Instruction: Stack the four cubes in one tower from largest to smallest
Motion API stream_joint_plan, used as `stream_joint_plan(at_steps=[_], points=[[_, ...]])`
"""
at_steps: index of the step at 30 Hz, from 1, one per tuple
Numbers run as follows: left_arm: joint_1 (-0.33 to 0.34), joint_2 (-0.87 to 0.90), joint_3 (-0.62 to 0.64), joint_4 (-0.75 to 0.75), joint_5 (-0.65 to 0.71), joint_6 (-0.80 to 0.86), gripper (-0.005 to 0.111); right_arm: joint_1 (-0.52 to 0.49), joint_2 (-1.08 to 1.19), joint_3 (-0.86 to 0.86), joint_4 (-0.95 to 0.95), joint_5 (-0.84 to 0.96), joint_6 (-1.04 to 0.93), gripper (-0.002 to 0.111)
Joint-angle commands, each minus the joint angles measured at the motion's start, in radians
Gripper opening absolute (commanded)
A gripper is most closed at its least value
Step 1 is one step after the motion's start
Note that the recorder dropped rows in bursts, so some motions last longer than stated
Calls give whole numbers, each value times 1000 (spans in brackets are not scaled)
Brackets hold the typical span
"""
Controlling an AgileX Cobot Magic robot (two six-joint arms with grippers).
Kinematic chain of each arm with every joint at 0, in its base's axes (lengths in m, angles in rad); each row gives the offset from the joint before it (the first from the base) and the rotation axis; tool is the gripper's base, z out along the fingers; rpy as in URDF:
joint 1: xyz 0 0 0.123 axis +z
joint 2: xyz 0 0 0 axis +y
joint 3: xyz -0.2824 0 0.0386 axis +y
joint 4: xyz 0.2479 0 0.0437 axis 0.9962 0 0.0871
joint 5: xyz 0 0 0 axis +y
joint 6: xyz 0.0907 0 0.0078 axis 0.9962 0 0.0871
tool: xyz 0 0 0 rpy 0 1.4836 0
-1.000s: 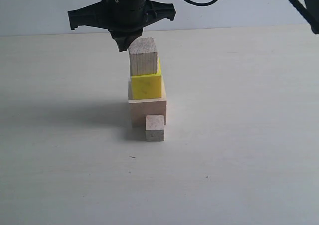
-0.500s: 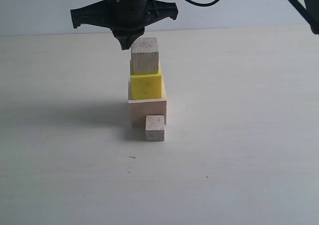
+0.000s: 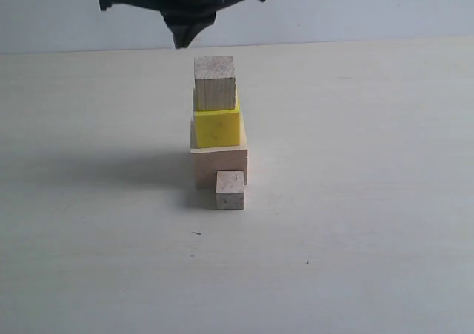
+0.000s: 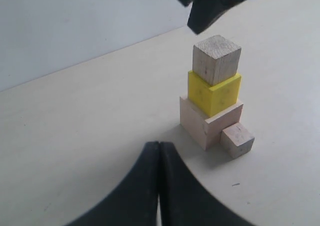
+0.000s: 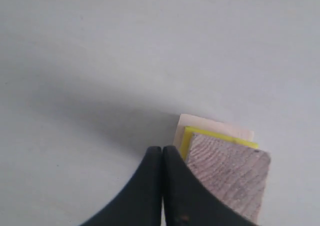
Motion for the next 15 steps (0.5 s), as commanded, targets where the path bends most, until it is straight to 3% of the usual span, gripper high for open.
stream_joint_plan(at_steps=[1, 8, 15], points=[[0, -5, 5, 4, -5, -7, 0, 74, -119, 4, -160, -5, -13, 0], [0, -28, 5, 4, 0, -7, 0, 232, -249, 4, -243, -5, 12, 0], [0, -98, 40, 7, -14, -7, 0, 268, -298, 86, -301, -5, 4, 0]])
